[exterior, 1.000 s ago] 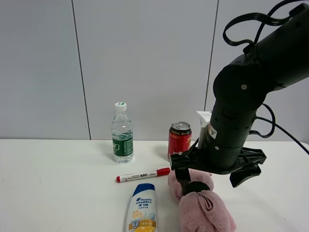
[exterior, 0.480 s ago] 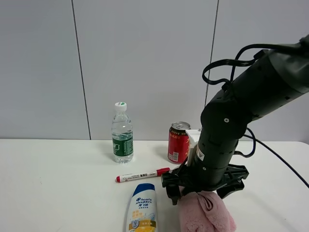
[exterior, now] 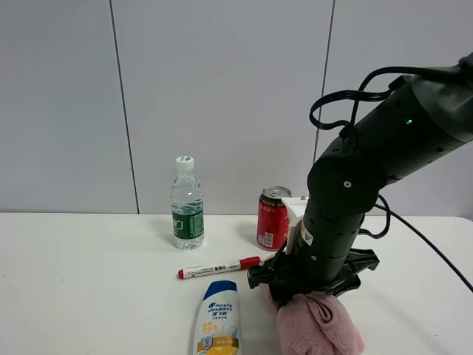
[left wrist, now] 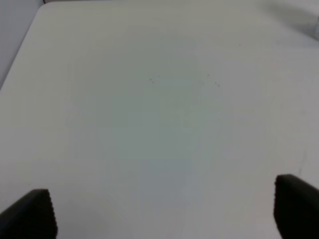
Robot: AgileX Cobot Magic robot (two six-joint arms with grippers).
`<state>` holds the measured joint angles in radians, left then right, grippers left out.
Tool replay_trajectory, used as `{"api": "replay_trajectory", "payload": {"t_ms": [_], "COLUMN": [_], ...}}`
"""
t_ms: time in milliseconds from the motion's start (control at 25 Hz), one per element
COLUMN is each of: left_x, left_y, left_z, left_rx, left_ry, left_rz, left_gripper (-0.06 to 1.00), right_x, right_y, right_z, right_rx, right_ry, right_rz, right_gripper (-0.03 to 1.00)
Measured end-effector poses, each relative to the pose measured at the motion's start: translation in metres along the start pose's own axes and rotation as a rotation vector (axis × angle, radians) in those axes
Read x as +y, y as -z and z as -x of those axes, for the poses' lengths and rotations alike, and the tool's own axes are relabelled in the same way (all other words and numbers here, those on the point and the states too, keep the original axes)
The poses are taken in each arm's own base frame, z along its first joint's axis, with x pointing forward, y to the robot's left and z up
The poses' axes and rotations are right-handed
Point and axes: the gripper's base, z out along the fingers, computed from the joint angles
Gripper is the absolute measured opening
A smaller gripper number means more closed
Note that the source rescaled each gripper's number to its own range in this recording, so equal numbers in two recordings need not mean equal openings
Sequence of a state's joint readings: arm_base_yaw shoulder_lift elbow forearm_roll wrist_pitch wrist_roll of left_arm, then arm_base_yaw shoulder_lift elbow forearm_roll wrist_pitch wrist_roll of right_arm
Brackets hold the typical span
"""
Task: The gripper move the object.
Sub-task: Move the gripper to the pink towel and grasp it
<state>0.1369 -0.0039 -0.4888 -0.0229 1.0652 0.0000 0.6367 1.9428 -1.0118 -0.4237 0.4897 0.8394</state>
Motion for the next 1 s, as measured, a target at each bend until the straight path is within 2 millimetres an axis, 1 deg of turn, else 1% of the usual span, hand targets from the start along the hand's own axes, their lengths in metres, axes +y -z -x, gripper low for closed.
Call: {"api": "replay_trajectory", "payload": {"t_ms": [240, 520, 560, 600, 640, 680, 1000], "left_x": [0.0, 0.0, 0.0, 0.0, 0.0, 0.0, 0.0], "left_y": [0.0, 0.0, 0.0, 0.0, 0.0, 0.0, 0.0], "left_z": [0.0, 0.0, 0.0, 0.0, 0.0, 0.0, 0.0], "left_rx": [0.0, 0.0, 0.0, 0.0, 0.0, 0.0, 0.0], "left_ry": [0.0, 0.0, 0.0, 0.0, 0.0, 0.0, 0.0], "left_rz": [0.0, 0.0, 0.0, 0.0, 0.0, 0.0, 0.0], "left_gripper": [1.0, 1.0, 1.0, 1.0, 1.0, 1.0, 1.0], "right_x": [0.0004, 0.0001, 0.0002, 0.0002, 0.0003, 0.0003, 0.0016], "right_y": [-0.0099, -0.0099, -0.0099, -0.0099, -0.0099, -0.0099, -0.0079], "right_z": [-0.0031, -0.0031, -0.0031, -0.0032, -0.0034, -0.0035, -0.0041], "right_rx": [0.029, 0.034, 0.034, 0.035, 0.037, 0.039, 0.063], "right_ry": [0.032, 0.043, 0.043, 0.042, 0.04, 0.045, 0.138], "right_rz": [-0.017, -0.022, -0.021, -0.021, -0.02, -0.02, 0.001], "right_gripper": [0.25, 0.23, 0.2, 0.13, 0.04, 0.0, 0.0]}}
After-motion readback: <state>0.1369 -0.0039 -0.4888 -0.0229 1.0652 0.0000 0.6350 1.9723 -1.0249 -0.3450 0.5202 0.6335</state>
